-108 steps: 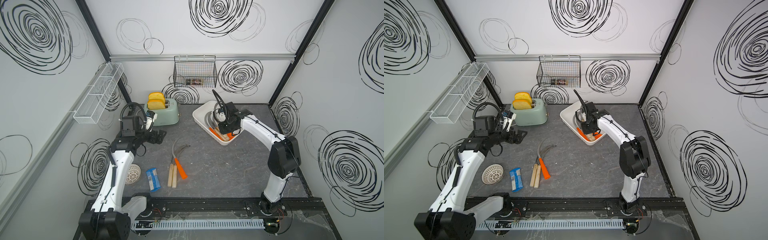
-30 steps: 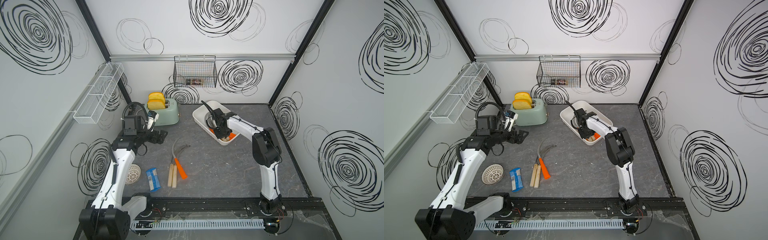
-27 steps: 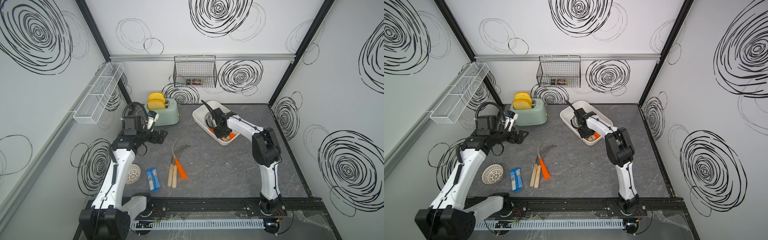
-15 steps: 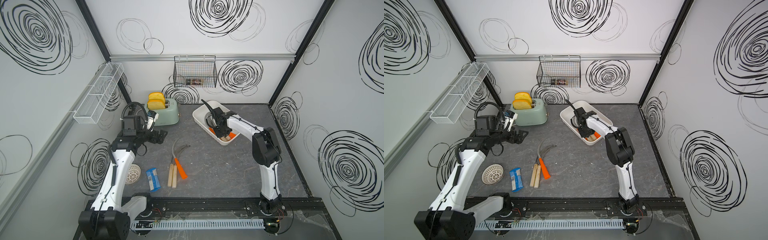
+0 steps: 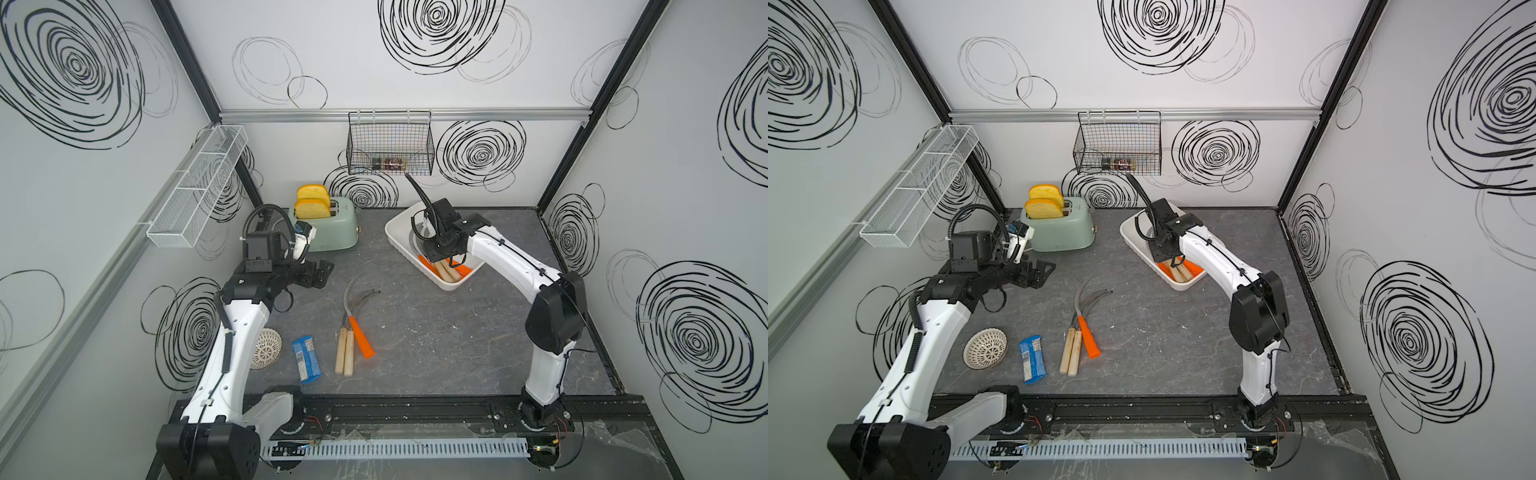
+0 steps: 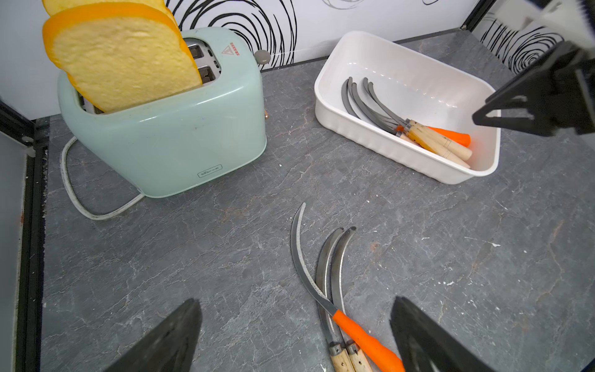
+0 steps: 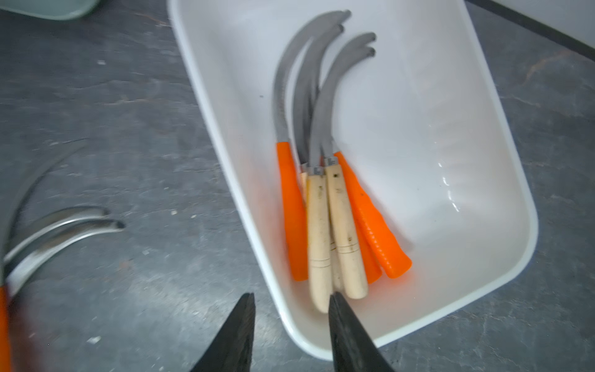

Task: Put small sickles into storage boxes
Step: Place the sickle in the storage box, then pick up the sickle at the center of the board.

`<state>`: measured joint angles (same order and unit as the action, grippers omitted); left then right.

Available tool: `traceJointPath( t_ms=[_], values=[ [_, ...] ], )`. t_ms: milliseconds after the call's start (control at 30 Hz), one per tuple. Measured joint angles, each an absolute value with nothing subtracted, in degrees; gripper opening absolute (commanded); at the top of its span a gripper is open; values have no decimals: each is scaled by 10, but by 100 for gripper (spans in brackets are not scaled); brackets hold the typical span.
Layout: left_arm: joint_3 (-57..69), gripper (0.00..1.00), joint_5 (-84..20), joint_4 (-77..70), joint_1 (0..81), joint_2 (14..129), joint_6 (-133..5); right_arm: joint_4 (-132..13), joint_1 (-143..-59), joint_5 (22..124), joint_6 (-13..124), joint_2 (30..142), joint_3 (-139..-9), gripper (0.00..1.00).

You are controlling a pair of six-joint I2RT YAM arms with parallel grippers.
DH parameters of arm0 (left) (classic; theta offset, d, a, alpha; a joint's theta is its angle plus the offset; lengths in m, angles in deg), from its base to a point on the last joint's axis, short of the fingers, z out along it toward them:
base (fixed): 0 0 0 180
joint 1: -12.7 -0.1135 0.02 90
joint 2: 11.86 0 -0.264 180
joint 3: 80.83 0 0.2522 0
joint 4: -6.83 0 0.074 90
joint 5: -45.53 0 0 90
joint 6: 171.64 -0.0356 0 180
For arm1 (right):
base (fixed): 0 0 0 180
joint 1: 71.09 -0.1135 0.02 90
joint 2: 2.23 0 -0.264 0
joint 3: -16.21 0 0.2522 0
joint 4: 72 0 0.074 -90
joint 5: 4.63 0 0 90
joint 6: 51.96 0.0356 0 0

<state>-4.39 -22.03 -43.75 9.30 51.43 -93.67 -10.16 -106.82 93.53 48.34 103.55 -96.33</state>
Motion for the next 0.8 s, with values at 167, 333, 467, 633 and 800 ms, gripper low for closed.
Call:
traceJointPath(
  t_ms=[167, 333, 467, 633, 800],
  values=[
    [-44, 96, -229, -439, 93, 514, -936, -127, -1143, 873, 518, 974, -897, 43],
    [-47, 96, -231, -437, 86, 514, -930, -169, -1200, 818, 562, 943, -808, 45],
    [-55, 96, -231, -437, 68, 513, -924, -212, -1247, 780, 598, 927, -747, 47],
    [-59, 96, -231, -437, 42, 513, -919, -245, -1301, 761, 627, 934, -732, 49],
    [-59, 96, -228, -437, 11, 513, -916, -268, -1341, 754, 645, 969, -742, 51]
  ],
)
